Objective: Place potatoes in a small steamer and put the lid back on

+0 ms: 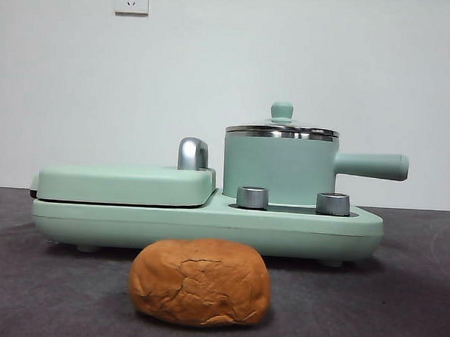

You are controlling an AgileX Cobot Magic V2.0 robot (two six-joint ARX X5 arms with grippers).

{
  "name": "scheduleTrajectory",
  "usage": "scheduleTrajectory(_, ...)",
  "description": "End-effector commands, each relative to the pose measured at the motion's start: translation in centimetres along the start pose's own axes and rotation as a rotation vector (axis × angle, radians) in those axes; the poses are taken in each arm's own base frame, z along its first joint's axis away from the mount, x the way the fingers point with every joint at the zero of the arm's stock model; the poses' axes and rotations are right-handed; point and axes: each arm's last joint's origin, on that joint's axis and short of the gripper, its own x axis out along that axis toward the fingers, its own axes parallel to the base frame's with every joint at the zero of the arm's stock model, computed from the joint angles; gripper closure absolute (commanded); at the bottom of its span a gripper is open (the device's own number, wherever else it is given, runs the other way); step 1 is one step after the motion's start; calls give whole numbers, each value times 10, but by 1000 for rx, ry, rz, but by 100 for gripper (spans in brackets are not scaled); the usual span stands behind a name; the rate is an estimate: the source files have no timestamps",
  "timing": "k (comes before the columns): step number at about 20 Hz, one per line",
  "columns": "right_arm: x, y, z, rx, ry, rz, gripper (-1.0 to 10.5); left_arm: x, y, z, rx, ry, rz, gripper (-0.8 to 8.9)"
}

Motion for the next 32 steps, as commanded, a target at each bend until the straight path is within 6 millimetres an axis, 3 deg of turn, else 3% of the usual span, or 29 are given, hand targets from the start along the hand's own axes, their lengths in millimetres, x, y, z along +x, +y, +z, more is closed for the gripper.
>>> scheduleTrajectory(1,0,2,8,132,-75,18,934,0,-2,5,-80,-55,-28,807)
scheduleTrajectory(9,-11,10,46,232,-88,40,934,-8,-20,46,-115,-73,-38,806)
scheduleTrajectory(17,-18,21,85,226,56,80,934,-7,-43,86,-7,126,-139,805)
scheduleTrajectory(25,-3,33,108,132,251,283,934,7,-57,105,120,370,-271,805)
scheduleTrajectory(32,19,37,111,-37,439,430,934,25,-67,112,255,504,-420,805)
